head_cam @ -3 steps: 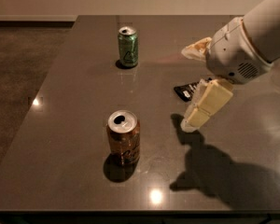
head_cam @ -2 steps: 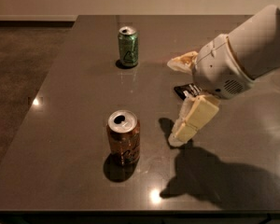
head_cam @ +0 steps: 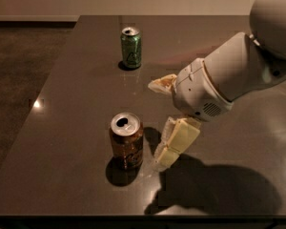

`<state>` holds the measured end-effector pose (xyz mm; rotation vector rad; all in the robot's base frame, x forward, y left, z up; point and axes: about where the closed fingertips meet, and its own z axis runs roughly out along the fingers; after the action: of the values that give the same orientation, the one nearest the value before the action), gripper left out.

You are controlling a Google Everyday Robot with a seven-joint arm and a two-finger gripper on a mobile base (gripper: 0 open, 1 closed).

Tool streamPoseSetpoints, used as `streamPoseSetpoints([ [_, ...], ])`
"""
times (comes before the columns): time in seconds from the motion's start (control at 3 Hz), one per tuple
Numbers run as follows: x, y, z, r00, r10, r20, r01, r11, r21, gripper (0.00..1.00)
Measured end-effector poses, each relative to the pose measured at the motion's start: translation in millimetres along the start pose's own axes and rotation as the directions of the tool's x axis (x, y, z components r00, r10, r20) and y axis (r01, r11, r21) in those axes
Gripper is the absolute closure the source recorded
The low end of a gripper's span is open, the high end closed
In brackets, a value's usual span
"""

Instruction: Knock orange can over

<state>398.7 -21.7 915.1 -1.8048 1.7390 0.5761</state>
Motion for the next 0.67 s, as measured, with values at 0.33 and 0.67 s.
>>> streamPoseSetpoints([
  [0.33,-10,4,16,0.999,0.022,0.026,-0.021,0.9996,-0.019,0.00],
  [0.67,-18,7,33,0.999,0.034,0.037,-0.033,0.9988,-0.035,0.00],
])
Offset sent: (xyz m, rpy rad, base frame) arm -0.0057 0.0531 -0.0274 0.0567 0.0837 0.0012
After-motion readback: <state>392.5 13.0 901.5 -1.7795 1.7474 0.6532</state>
